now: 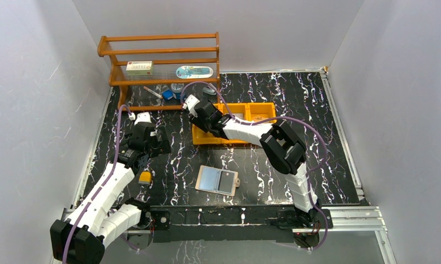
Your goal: Take the credit cards out of the card holder
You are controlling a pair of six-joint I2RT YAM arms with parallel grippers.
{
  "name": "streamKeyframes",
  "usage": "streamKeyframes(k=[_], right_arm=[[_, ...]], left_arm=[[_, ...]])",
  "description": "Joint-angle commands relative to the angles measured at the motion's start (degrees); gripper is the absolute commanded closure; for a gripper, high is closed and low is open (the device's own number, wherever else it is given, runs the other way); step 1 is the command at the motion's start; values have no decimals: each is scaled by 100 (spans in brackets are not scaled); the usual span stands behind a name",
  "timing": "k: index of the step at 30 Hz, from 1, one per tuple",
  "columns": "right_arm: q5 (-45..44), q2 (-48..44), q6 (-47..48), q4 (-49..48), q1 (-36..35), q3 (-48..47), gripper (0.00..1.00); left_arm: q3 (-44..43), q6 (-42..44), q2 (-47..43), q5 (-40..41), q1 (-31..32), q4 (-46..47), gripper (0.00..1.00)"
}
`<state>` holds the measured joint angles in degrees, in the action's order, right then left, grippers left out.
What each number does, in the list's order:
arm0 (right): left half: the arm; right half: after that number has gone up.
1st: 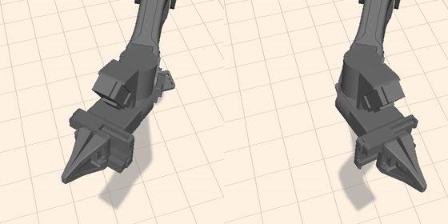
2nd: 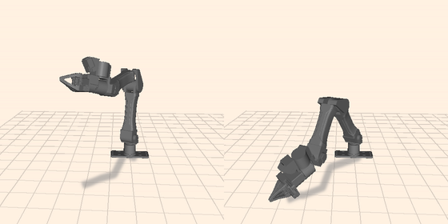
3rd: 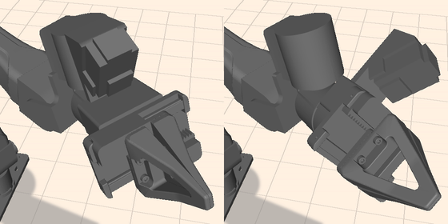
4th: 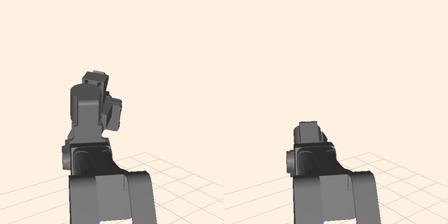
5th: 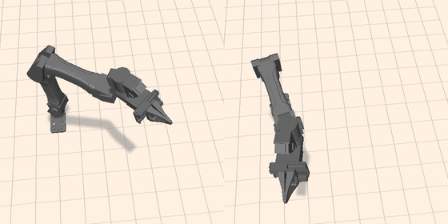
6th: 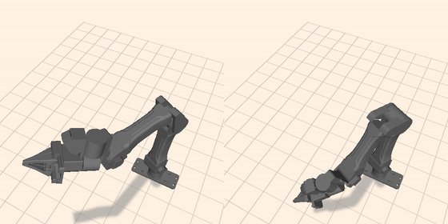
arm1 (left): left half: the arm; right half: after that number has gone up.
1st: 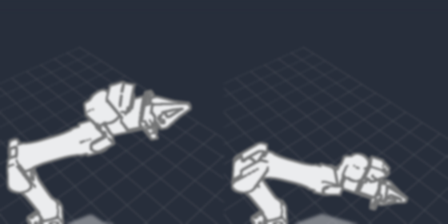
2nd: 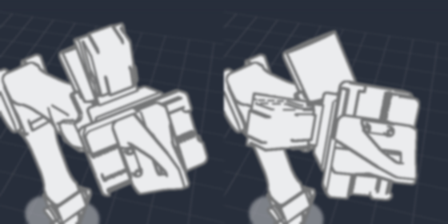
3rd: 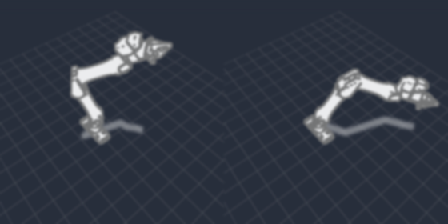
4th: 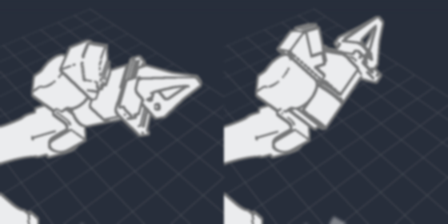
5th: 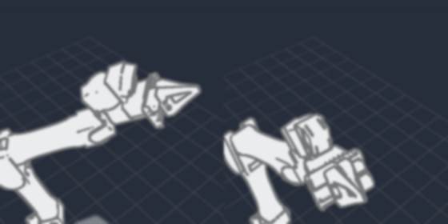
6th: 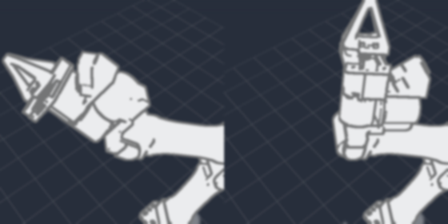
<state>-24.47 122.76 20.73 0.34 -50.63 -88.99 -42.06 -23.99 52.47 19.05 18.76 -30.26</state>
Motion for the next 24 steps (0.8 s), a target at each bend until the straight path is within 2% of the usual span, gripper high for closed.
streamKeyframes(k=[1,3,10,16,24], right_arm=[[180,-685,-1416,10,22,47,32],[174,-700,-1871,204,30,37,34],[459,-452,-2942,879,71,-338,51],[294,-210,-3722,1153,137,-574,51],[274,332,-4146,1533,142,-1038,53]], left_arm=[[-116,70,-83,68,-13,-69,2],[-118,70,-71,41,-13,-76,2],[-129,87,-22,6,-13,-74,2],[-119,87,-8,-4,-13,-70,2],[-119,96,3,-17,-13,-67,2]])
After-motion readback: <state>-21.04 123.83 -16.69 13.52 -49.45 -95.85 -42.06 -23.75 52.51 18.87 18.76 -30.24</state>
